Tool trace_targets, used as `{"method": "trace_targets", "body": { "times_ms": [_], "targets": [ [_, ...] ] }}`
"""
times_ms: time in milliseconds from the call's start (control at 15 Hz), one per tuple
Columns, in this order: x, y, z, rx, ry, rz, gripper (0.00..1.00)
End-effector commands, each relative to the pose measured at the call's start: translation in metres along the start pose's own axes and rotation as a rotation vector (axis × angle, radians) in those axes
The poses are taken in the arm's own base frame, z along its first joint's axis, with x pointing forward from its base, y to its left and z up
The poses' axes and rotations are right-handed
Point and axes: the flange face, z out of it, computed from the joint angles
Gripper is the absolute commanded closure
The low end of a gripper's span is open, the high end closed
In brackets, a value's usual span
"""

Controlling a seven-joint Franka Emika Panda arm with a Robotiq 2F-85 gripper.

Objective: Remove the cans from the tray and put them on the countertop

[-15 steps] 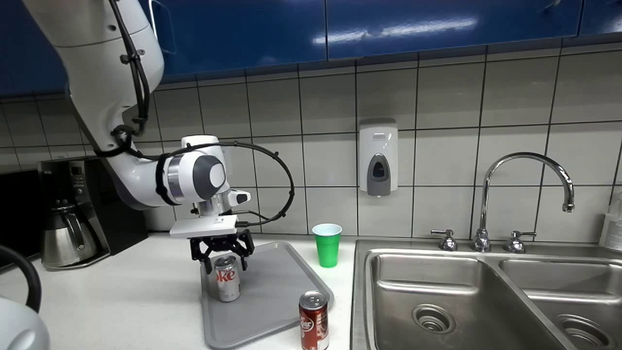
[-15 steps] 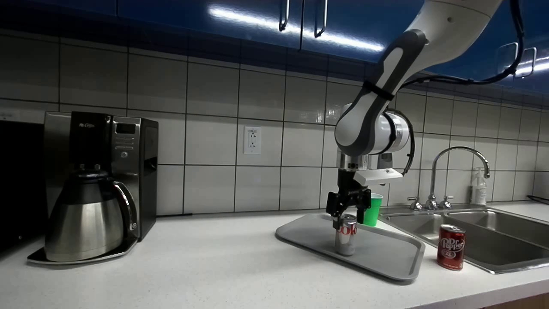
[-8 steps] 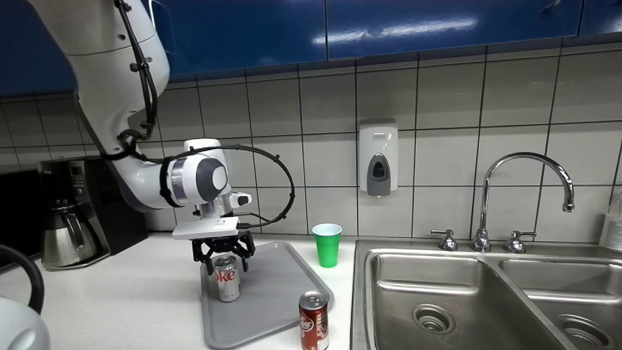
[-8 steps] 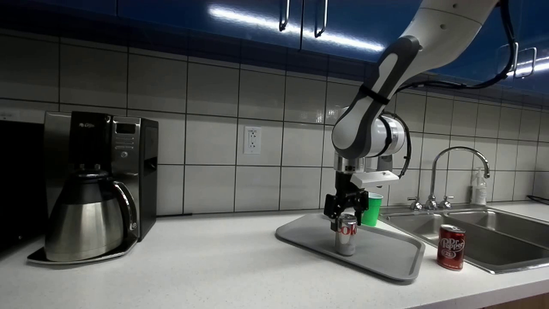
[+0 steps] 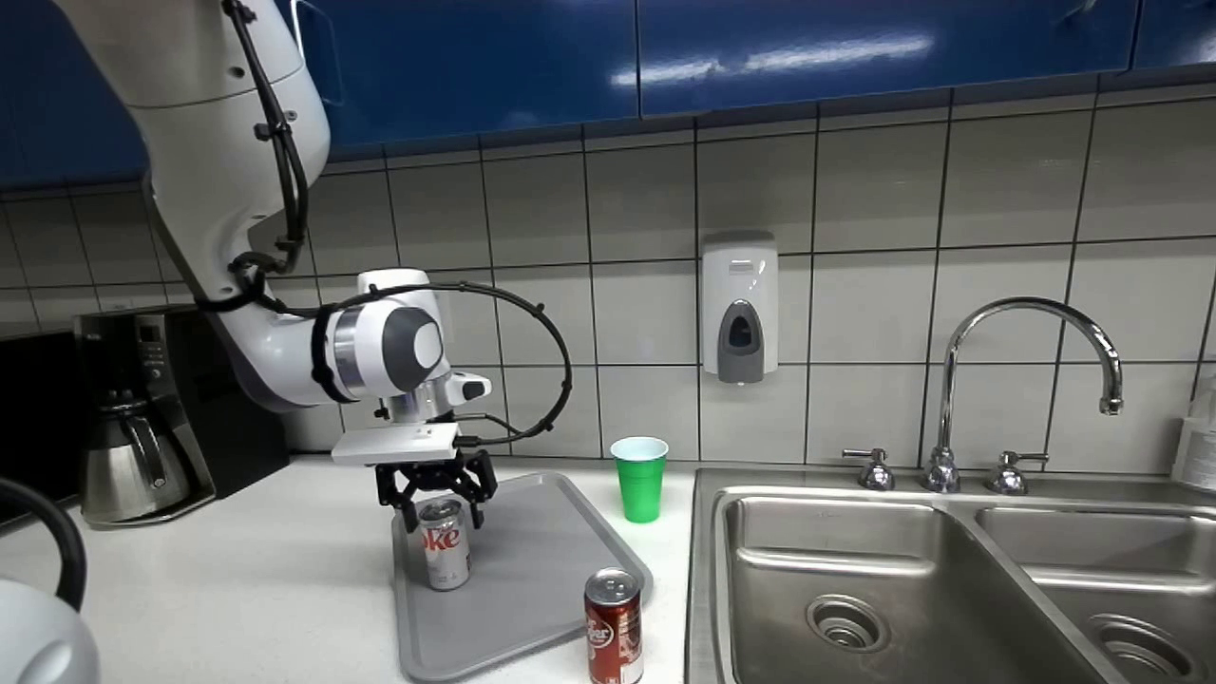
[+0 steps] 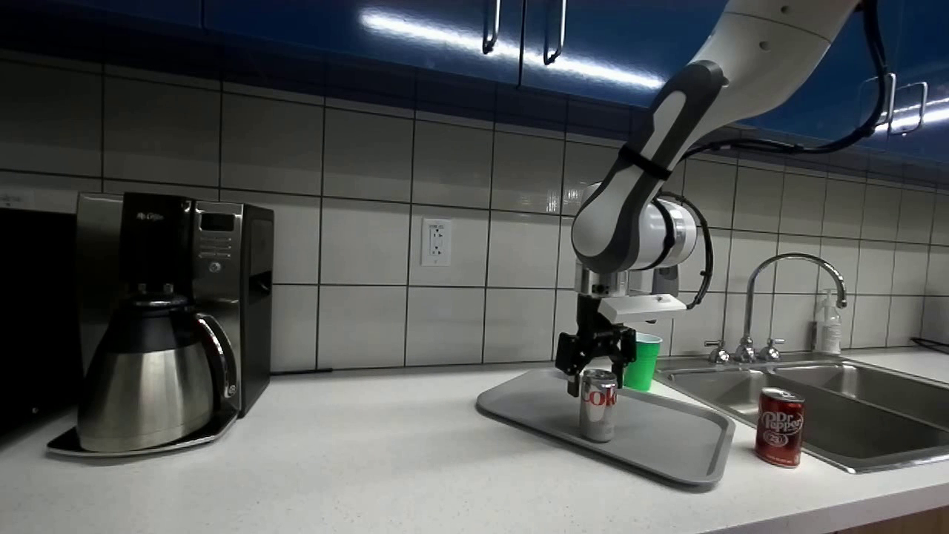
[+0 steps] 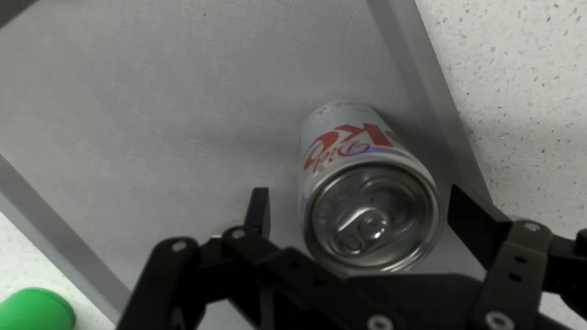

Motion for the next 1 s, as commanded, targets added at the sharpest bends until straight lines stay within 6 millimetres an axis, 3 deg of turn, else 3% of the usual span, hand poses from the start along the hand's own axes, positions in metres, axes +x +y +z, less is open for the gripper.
{"method": "trace_targets", "body": {
  "times_ms": [0, 533, 600, 667, 933],
  "targets": [
    [0.0028, -0.0043, -0.0029, -0.014, -0.006, 0.028, 0.0],
    [0.0012, -0.0057, -0.0022, -0.013, -0.014, 0.035, 0.0],
    [0.0009, -0.0057, -0.0024, -0.012, -0.011, 0.033, 0.25],
    [0.0007, -0.0057, -0.0025, -0.012, -0.011, 0.034, 0.26],
    [0.0001, -0.0055, -0.0031, -0.011, -0.012, 0.033, 0.58]
  ]
}}
